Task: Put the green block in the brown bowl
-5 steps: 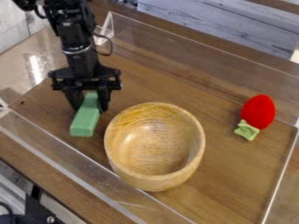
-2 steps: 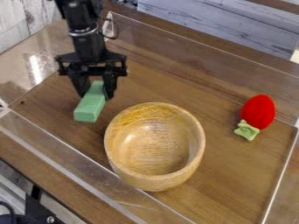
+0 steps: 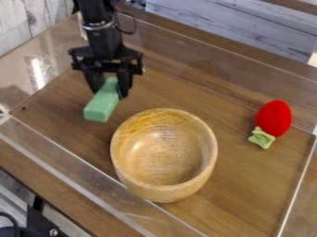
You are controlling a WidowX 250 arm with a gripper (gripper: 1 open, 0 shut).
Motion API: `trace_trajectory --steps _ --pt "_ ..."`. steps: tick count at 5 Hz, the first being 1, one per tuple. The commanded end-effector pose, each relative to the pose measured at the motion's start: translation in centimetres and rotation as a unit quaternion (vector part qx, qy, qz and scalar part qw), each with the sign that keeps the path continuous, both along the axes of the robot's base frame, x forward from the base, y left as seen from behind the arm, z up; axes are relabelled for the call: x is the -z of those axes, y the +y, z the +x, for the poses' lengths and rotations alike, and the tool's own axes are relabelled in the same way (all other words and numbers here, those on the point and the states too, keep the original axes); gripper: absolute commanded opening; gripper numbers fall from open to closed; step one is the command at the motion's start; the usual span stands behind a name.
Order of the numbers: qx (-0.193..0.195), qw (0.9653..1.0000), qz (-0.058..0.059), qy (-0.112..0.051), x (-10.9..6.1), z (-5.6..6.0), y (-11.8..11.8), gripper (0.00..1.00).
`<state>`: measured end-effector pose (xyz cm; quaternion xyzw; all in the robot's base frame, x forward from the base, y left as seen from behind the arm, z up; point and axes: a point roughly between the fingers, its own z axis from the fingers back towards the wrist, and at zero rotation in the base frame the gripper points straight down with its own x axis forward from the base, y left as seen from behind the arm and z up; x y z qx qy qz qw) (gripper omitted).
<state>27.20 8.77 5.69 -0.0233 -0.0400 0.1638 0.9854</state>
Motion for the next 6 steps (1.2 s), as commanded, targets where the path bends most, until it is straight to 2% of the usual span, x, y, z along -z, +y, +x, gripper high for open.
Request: trace_trajectory --steps 1,2,4,6 --pt "-0.003 0.9998 0.013 -0.017 0.1 0.1 -0.7 0.00" --pt "-0.005 0.9998 0.016 -0.013 1.0 -0.2 -1.0 0.00" --pt "0.054 0.9985 0.006 -0.002 1.2 0.0 0.1 0.00" --pt "-0.014 0.9999 0.010 -0.003 -0.5 -0.3 -1.0 0.00"
